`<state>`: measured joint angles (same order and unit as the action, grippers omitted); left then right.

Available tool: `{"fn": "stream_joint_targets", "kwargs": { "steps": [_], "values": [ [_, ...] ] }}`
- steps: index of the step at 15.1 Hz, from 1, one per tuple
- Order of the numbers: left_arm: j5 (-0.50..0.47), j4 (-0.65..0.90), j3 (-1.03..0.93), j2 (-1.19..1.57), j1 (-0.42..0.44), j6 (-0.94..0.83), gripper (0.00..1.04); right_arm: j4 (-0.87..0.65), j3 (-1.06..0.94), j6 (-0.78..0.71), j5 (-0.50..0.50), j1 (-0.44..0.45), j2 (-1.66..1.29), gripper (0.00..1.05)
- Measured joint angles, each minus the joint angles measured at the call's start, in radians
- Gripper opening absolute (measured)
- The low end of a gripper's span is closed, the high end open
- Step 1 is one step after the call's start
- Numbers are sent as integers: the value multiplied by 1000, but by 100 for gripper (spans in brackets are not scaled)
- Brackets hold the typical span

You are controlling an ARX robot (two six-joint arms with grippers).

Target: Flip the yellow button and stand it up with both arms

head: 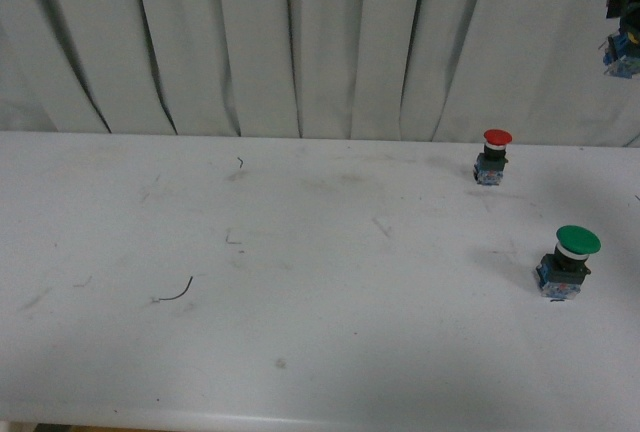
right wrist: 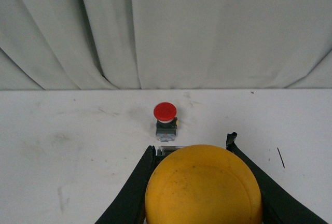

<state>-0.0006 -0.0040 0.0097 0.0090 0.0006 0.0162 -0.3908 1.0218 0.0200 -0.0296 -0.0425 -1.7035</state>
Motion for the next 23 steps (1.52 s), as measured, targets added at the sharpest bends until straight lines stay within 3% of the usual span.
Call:
{"fn": "stream_joint_targets", "kwargs": {
  "steps": [6, 11, 16, 23],
  "values": [
    [0, 0, 0, 0, 0, 0, 98, 375, 361, -58, 22, 70, -299, 35],
    [0, 0, 0, 0, 0, 0, 98, 658, 629, -113, 30, 44, -513, 34],
    [0, 0, 0, 0, 0, 0, 98, 758, 761, -149, 16, 8, -641, 34],
    [0, 0, 0, 0, 0, 0, 98, 734, 824, -95, -31, -17, -728, 34]
  ]
}}
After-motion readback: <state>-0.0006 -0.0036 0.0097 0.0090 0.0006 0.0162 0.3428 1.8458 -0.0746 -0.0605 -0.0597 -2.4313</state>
